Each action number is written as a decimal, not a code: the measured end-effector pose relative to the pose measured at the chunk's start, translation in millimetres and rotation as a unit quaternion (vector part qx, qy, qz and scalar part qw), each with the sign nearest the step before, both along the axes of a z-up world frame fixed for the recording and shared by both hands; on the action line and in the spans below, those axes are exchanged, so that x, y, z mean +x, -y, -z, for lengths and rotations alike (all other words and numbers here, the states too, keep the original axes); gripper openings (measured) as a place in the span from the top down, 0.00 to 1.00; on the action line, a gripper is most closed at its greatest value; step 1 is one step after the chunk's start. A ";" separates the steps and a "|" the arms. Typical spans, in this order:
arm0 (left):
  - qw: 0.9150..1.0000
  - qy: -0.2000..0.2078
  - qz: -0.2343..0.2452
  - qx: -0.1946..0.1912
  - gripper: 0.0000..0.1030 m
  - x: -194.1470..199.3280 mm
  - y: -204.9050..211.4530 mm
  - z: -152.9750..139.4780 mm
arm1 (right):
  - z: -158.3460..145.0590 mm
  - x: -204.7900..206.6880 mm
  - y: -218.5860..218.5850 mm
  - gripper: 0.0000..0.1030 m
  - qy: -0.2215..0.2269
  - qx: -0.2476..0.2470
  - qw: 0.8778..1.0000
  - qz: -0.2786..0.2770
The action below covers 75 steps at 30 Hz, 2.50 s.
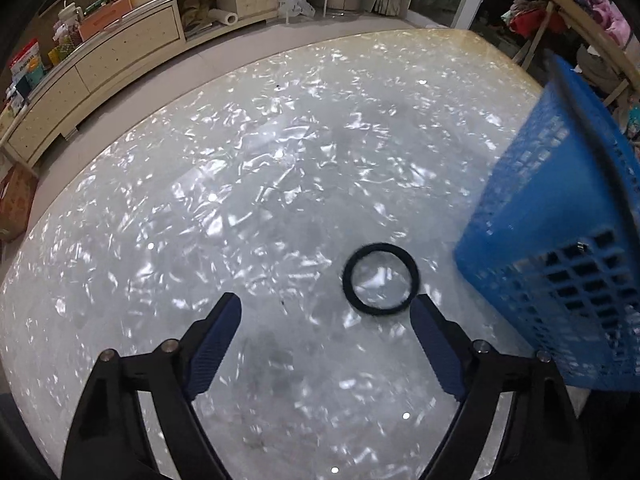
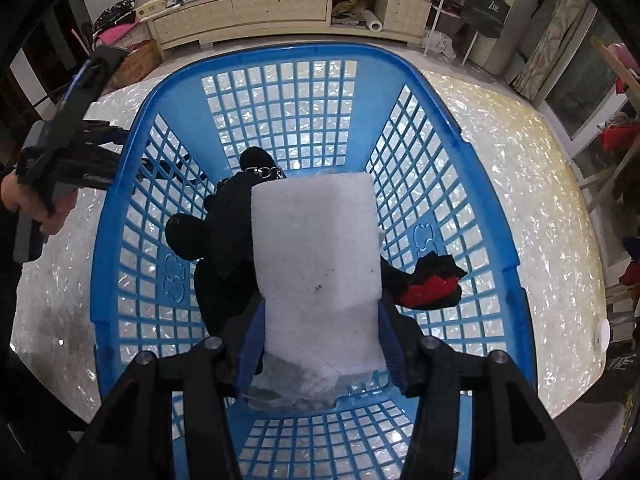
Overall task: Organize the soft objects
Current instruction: 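Carry the white foam pad into the blue basket and lower it, then grasp the black rubber ring with the left gripper while the right releases the pad, then carry the black rubber ring into the blue basket and open the left gripper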
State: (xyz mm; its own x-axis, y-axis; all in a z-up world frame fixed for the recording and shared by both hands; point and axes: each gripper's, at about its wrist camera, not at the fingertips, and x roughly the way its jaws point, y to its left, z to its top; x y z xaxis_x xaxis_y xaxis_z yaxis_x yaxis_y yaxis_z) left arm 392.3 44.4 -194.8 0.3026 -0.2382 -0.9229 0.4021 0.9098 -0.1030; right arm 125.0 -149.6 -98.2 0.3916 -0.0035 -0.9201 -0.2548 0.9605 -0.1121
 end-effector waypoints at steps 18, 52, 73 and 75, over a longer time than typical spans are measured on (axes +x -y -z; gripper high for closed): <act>0.999 -0.003 0.024 0.038 0.93 16.6 34.5 22.2 | -5.6 -4.9 8.0 0.45 0.005 0.037 0.999 0.008; 0.996 0.087 0.024 -0.027 0.97 -122.9 65.3 -140.8 | -41.2 -77.8 58.0 0.00 0.060 0.037 0.994 0.088; 0.994 0.062 0.088 -0.003 0.97 -97.4 197.4 -112.2 | -36.8 -73.2 108.6 0.00 0.062 0.085 0.989 0.104; 0.995 0.057 0.088 0.004 0.97 -92.3 202.1 -105.0 | -38.9 -73.5 108.5 0.00 0.064 0.091 0.989 0.101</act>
